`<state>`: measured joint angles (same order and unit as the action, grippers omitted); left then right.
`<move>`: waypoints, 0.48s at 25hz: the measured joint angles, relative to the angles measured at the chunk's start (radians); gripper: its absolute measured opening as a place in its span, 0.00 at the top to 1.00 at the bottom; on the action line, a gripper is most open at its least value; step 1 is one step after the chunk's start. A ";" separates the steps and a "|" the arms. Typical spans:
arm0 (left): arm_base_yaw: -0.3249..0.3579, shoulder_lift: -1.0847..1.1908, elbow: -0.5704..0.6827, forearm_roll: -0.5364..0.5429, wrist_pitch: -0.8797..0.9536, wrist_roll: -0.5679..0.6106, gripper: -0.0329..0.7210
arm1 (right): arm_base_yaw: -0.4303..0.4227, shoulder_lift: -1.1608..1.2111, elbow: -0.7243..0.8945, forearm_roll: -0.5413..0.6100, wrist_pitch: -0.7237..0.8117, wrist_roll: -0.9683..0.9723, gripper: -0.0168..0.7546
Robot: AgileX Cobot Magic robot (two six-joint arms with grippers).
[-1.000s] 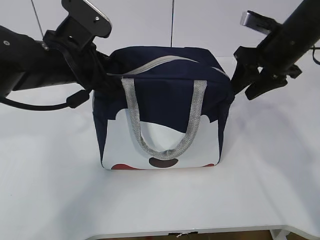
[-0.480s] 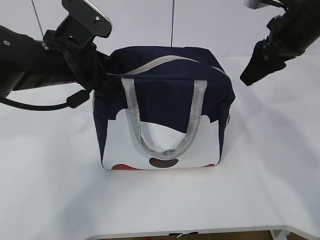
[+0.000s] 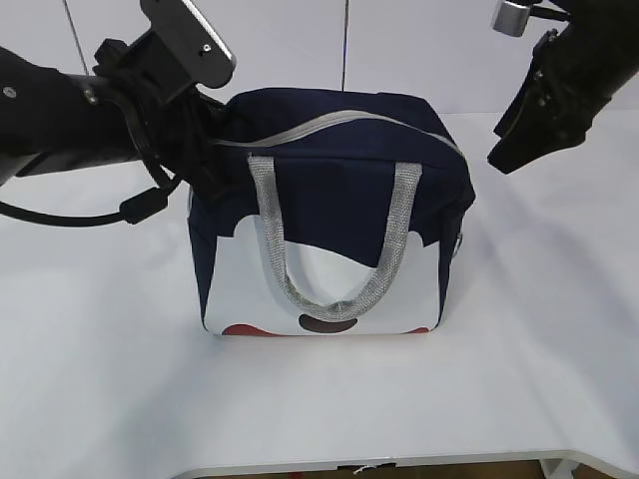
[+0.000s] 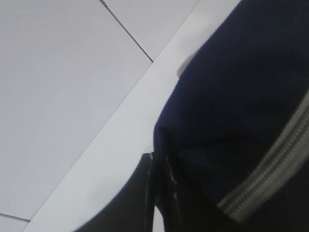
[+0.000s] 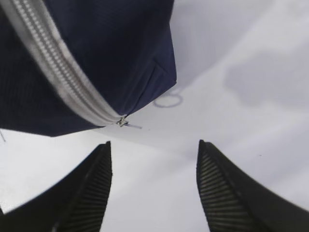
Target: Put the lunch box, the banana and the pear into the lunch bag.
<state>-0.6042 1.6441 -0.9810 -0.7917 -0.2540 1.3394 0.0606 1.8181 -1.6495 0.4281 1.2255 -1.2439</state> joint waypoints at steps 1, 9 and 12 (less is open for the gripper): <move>0.000 -0.002 0.000 0.002 0.002 0.000 0.98 | 0.000 0.000 -0.004 0.000 0.000 -0.004 0.38; 0.000 -0.038 0.002 0.002 0.069 0.000 0.92 | 0.000 0.000 -0.037 0.000 0.000 -0.010 0.38; 0.000 -0.056 0.002 0.005 0.127 0.000 0.82 | 0.000 0.000 -0.038 0.000 0.002 -0.013 0.38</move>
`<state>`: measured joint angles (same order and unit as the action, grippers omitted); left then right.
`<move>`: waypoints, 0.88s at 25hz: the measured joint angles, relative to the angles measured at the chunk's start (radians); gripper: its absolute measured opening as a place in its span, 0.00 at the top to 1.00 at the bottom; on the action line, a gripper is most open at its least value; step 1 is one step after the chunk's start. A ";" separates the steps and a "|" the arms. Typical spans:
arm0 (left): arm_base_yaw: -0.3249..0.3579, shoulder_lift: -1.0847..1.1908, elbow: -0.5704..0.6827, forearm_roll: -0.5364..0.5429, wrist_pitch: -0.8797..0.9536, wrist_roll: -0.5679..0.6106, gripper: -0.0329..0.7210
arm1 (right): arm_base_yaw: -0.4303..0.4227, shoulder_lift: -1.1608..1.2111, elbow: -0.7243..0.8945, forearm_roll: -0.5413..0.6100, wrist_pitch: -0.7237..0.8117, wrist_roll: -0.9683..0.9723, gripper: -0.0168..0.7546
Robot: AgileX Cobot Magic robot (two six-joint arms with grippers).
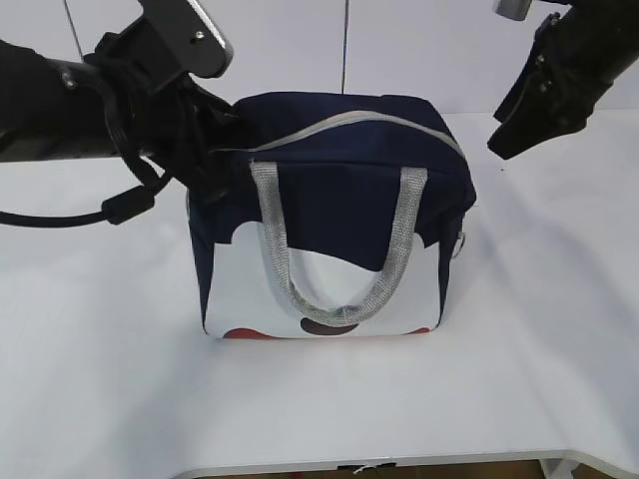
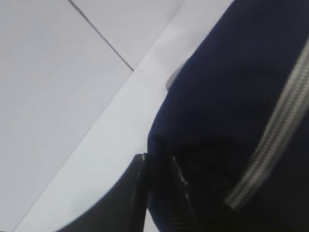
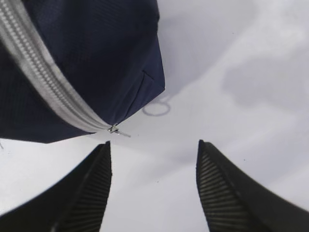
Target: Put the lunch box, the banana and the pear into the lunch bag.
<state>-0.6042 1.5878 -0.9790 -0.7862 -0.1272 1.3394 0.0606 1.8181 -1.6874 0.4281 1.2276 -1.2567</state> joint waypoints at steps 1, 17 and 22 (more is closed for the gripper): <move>0.000 -0.007 0.000 0.003 0.017 0.000 0.78 | 0.000 0.000 0.000 0.000 0.000 0.000 0.38; 0.007 -0.206 0.004 0.240 0.341 0.000 0.54 | 0.000 -0.027 0.000 0.009 0.001 -0.002 0.38; 0.007 -0.288 0.004 0.392 0.451 0.000 0.54 | 0.000 -0.090 0.000 0.028 0.004 -0.002 0.38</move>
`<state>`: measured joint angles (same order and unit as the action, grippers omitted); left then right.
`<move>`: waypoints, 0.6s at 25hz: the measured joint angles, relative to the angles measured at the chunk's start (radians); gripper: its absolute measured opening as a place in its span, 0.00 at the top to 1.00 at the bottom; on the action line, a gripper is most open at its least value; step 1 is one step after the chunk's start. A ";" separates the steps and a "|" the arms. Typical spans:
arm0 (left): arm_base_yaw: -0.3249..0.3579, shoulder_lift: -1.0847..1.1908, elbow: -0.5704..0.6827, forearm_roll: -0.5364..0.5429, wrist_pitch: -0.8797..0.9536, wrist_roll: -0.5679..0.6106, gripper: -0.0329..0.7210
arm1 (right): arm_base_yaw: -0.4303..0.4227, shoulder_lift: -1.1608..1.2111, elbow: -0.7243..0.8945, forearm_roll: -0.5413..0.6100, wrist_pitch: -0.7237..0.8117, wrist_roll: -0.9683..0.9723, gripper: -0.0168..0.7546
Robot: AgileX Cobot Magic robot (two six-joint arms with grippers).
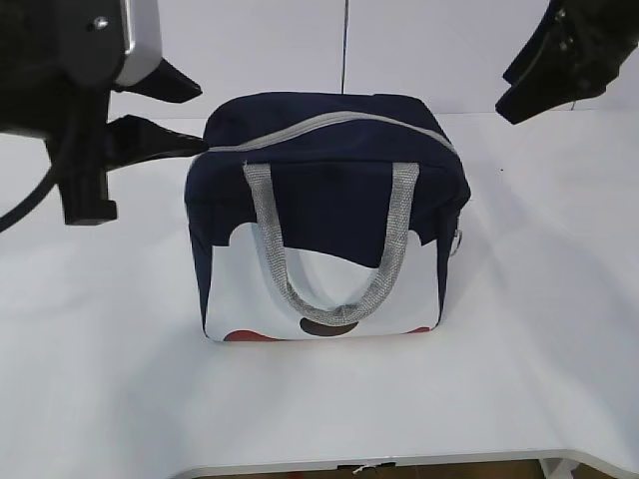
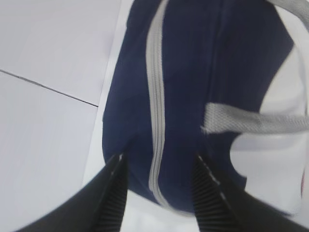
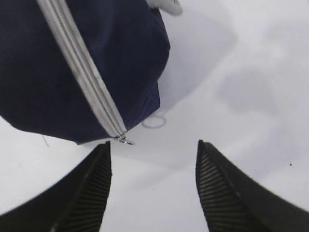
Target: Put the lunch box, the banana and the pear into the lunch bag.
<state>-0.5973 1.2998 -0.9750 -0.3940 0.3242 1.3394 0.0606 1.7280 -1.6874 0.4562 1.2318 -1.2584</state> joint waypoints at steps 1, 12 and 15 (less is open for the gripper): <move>0.000 -0.017 0.000 0.026 0.019 0.000 0.54 | 0.000 -0.013 0.000 0.011 0.002 0.000 0.38; 0.000 -0.200 0.000 0.267 0.206 0.000 0.54 | 0.000 -0.152 0.000 0.035 0.010 0.012 0.38; 0.000 -0.262 0.000 0.275 0.239 0.000 0.54 | 0.000 -0.189 0.000 0.035 0.012 0.036 0.38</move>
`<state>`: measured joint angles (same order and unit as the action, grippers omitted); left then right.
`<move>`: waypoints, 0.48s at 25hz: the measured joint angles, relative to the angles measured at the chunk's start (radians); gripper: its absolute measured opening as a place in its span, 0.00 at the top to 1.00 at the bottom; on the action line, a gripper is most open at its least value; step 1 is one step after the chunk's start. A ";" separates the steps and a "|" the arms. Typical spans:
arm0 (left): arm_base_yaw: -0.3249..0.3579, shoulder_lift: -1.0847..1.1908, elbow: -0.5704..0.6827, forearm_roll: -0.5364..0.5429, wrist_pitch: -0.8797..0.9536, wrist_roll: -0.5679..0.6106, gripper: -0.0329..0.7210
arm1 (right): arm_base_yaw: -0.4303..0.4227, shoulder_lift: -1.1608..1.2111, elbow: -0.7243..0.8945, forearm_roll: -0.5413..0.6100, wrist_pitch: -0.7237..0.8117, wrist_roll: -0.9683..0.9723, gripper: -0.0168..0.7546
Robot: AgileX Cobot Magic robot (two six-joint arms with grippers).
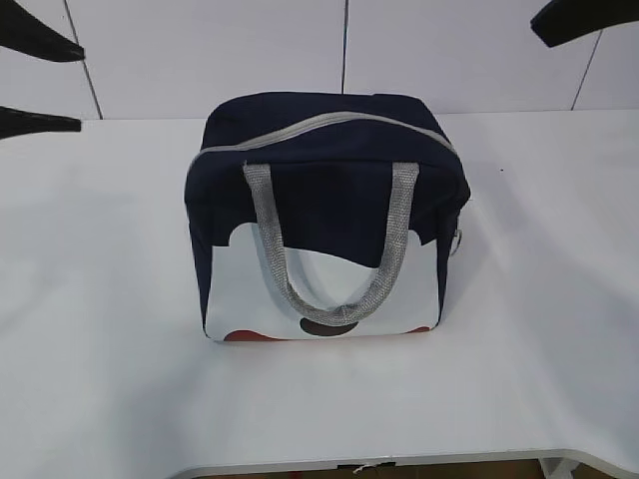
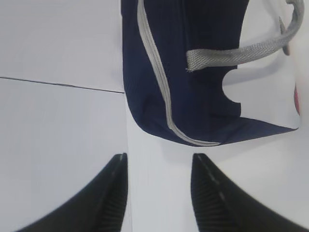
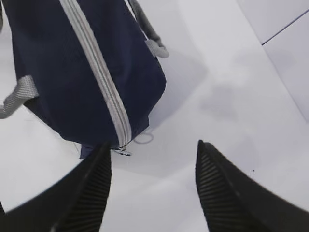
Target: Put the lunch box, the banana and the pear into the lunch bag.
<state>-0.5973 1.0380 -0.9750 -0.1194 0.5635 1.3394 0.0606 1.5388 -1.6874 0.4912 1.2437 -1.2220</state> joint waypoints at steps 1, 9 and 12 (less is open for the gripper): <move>0.000 -0.022 0.000 0.000 0.016 0.000 0.55 | 0.000 -0.010 0.000 0.000 0.000 0.002 0.38; 0.000 -0.146 0.000 0.066 0.166 -0.154 0.57 | 0.006 -0.110 0.000 0.000 0.008 0.107 0.38; 0.000 -0.160 0.000 0.151 0.227 -0.297 0.57 | 0.006 -0.150 0.000 0.000 0.008 0.137 0.38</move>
<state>-0.5973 0.8778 -0.9750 0.0315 0.7910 1.0424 0.0662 1.3889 -1.6874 0.4912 1.2517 -1.0850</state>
